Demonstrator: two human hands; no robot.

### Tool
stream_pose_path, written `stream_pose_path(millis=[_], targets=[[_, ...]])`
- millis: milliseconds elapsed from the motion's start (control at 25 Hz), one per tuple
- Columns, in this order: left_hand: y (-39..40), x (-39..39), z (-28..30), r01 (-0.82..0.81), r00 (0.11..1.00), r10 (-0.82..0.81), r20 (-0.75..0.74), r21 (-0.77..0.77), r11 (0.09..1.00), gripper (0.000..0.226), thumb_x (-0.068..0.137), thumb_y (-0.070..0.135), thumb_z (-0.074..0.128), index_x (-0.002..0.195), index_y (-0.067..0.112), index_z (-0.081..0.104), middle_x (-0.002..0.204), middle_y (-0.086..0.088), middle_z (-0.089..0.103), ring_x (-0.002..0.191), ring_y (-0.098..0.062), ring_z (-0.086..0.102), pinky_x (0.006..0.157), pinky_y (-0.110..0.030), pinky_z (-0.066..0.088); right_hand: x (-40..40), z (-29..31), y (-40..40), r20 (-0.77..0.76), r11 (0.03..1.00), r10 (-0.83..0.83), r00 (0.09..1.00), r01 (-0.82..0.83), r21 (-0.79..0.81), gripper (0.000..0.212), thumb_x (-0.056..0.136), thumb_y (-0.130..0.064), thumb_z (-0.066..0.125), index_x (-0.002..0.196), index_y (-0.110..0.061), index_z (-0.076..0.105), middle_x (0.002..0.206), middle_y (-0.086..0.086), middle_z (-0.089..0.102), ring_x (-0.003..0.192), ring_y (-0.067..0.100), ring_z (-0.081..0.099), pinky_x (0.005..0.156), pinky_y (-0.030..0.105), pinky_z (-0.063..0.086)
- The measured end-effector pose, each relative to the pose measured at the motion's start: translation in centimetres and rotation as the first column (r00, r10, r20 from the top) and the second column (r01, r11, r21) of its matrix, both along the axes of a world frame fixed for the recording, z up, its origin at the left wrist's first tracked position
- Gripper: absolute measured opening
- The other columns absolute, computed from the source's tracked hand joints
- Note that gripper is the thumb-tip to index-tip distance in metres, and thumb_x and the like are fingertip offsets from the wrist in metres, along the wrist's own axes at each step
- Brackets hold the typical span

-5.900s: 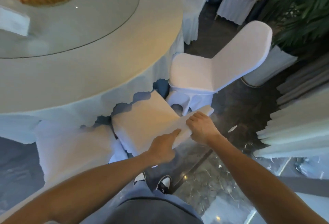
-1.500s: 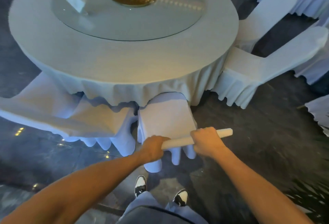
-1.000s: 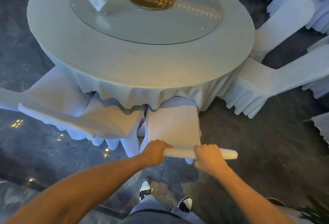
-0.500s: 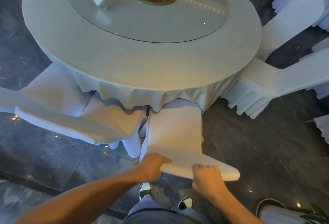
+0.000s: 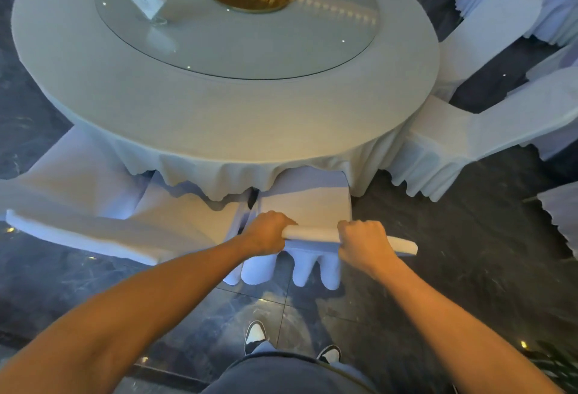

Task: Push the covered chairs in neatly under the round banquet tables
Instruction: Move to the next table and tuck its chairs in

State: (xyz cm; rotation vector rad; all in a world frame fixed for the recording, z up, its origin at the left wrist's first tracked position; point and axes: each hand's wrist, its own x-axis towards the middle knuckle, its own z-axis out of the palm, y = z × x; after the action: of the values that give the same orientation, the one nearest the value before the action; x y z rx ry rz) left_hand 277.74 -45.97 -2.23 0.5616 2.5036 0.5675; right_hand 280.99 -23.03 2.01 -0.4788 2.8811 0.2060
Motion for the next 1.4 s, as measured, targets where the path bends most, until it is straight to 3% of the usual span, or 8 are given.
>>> stream_pose_path(millis=[320,600,840,920,1000,1120,1280,1400], targets=[[-0.7,-0.6,-1.7,0.015,1.000,-0.015,-0.007,-0.006,1.000,0.061,0.080,-0.004,0.048,0.121,0.036,0.068,0.094,-0.004,0.071,0.073,-0.020,0.052,0.059,-0.030,0.040,-0.3,-2.3,-0.3,0.055,0.999,0.004,0.999,-0.001,-0.049,0.011,0.075,-0.020,0.059,0.075,-0.016,0.049,0.067,0.004,0.063,0.053,0.024,0.052,0.052,0.028,0.029],[-3.2,2.1,-5.4,-0.064,0.996,0.063,-0.059,-0.005,0.998,0.038,0.095,0.021,0.059,0.131,0.032,0.062,0.123,-0.004,0.068,0.104,-0.027,0.062,0.085,-0.026,0.045,2.1,-5.5,-3.0,0.131,0.980,0.041,0.991,-0.015,-0.198,0.022,0.078,-0.025,0.061,0.099,-0.017,0.063,0.085,0.004,0.068,0.071,0.022,0.062,0.059,0.027,0.037],[-3.4,3.7,-6.0,-0.059,0.993,0.051,-0.108,-0.078,0.995,0.042,0.091,0.026,0.061,0.132,0.038,0.060,0.121,-0.001,0.069,0.104,-0.027,0.064,0.085,-0.031,0.049,2.4,-5.8,-2.0,0.181,0.972,0.098,0.979,-0.055,-0.230,0.027,0.074,-0.025,0.060,0.099,-0.018,0.065,0.085,0.006,0.069,0.071,0.026,0.065,0.058,0.028,0.045],[-3.8,4.3,-5.7,-0.024,0.998,0.019,-0.061,-0.083,0.996,0.045,0.090,0.026,0.062,0.133,0.036,0.059,0.123,-0.001,0.068,0.104,-0.027,0.064,0.086,-0.033,0.050,2.5,-5.7,-1.8,0.264,0.960,0.104,0.959,-0.027,-0.278,0.033,0.073,-0.027,0.061,0.105,-0.022,0.065,0.093,0.003,0.070,0.075,0.022,0.064,0.064,0.029,0.052],[-3.9,3.4,-5.1,0.044,0.998,-0.042,0.036,-0.066,0.997,0.045,0.088,0.019,0.061,0.131,0.031,0.061,0.119,-0.002,0.069,0.099,-0.026,0.064,0.081,-0.031,0.050,1.8,-5.7,-1.4,0.415,0.927,0.068,0.907,0.096,-0.362,0.045,0.076,-0.037,0.063,0.121,-0.029,0.061,0.111,-0.001,0.067,0.086,0.018,0.062,0.074,0.026,0.052],[-2.5,1.5,-3.6,0.168,0.970,-0.149,0.191,-0.086,0.982,0.040,0.081,0.014,0.064,0.121,0.021,0.064,0.111,-0.005,0.069,0.094,-0.029,0.062,0.076,-0.034,0.050,0.4,-5.9,0.2,0.650,0.892,0.062,0.757,0.250,-0.376,0.079,0.075,-0.057,0.065,0.145,-0.030,0.040,0.144,-0.006,0.048,0.119,0.019,0.051,0.094,0.028,0.042],[1.2,1.6,-2.5,0.264,0.938,-0.233,0.255,-0.097,0.960,0.061,0.081,0.027,0.072,0.138,0.021,0.050,0.128,-0.002,0.060,0.113,-0.028,0.057,0.090,-0.037,0.049,0.0,-6.7,4.2,0.747,0.902,0.039,0.664,0.299,-0.313,0.106,0.061,-0.074,0.071,0.149,-0.032,0.031,0.152,-0.009,0.037,0.131,0.015,0.041,0.100,0.026,0.035],[4.7,0.4,-1.5,0.353,0.884,-0.280,0.373,-0.141,0.925,0.068,0.077,0.038,0.077,0.135,0.018,0.048,0.126,-0.004,0.057,0.109,-0.027,0.055,0.084,-0.033,0.046,-1.3,-6.5,8.0,0.834,0.892,0.061,0.549,0.345,-0.293,0.111,0.057,-0.080,0.072,0.149,-0.033,0.032,0.153,-0.014,0.034,0.135,0.010,0.036,0.107,0.026,0.030]])
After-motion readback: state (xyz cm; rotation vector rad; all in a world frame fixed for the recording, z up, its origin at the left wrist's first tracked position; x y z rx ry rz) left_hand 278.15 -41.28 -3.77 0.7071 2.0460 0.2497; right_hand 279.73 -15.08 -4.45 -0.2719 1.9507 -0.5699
